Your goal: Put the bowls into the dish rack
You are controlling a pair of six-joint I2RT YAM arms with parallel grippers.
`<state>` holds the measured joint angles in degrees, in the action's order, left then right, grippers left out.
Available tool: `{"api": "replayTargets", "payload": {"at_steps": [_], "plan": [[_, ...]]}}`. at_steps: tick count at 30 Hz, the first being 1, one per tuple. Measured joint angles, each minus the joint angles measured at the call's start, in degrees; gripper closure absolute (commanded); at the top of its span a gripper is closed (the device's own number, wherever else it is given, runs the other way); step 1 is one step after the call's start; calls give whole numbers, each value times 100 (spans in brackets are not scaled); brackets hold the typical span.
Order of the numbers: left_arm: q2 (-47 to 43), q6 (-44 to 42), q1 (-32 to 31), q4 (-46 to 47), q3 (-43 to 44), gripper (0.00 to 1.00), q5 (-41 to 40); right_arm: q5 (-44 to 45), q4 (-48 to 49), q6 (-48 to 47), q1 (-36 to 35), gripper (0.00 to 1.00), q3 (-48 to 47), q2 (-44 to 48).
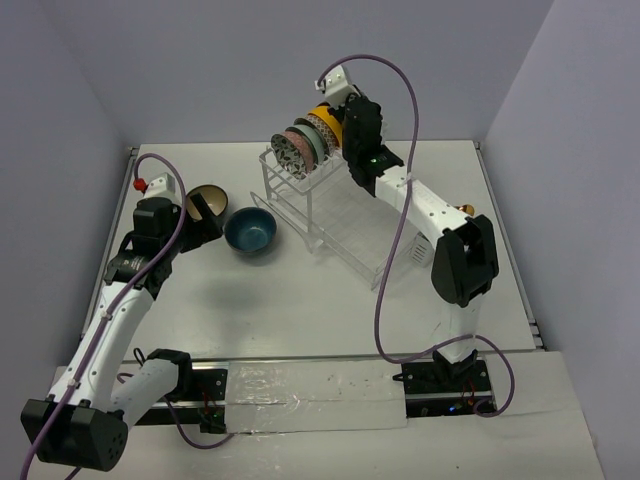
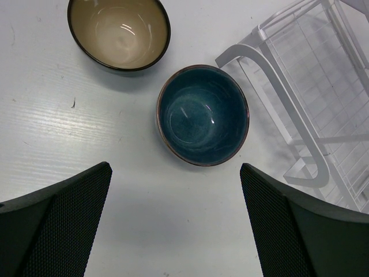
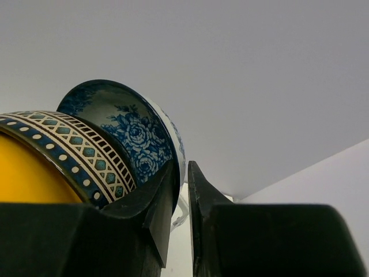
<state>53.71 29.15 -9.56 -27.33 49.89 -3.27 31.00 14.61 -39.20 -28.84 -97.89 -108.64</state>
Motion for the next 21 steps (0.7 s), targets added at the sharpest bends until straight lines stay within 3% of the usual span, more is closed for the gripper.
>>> {"api": "replayTargets", "payload": {"at_steps": [14,21], "plan": [[-33,0,2,4,0,2,0,-413,-400,389,2,76,11,166],[-33,0,2,4,-2,2,0,-715,-544,640,13,71,85,404]]}}
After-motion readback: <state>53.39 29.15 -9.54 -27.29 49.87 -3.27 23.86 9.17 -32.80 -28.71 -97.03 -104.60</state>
